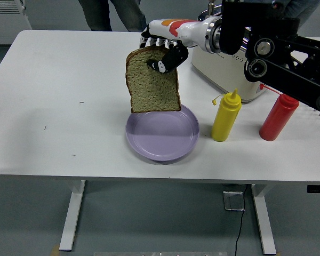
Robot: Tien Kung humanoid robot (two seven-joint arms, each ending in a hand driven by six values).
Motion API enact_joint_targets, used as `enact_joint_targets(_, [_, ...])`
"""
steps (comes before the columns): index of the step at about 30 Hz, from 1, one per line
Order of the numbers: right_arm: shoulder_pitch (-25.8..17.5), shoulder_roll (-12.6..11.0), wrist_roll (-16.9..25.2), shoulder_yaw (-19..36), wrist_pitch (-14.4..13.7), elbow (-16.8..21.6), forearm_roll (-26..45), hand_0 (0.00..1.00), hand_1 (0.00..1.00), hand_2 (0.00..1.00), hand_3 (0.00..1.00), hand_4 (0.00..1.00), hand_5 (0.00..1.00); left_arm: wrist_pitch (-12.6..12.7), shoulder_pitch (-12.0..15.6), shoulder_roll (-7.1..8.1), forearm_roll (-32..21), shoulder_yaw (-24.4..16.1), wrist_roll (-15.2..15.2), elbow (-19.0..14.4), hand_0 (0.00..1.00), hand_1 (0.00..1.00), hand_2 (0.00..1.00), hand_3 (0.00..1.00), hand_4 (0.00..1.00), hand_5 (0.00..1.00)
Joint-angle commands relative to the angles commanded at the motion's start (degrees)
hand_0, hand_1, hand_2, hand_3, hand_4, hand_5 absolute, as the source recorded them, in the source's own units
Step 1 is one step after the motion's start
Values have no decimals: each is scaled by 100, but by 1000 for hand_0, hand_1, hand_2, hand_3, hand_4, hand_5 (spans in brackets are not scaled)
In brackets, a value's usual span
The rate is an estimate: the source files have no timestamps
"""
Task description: Push plate across desktop,pick up the break from the machine,place the break in the plate
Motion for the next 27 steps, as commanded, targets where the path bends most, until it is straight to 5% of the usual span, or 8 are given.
enact_joint_targets(12, [-22,341,44,-762,106,-426,-107,301,332,389,485,357,2,1,-2,-3,0,13,-1,2,829,822,863,827,658,998])
enact_joint_targets(27, [-150,519,127,-887,34,-1032,71,317,355,413,502,370,2,4,15,-1,1,39,-2,6,829,823,864,827,657,998])
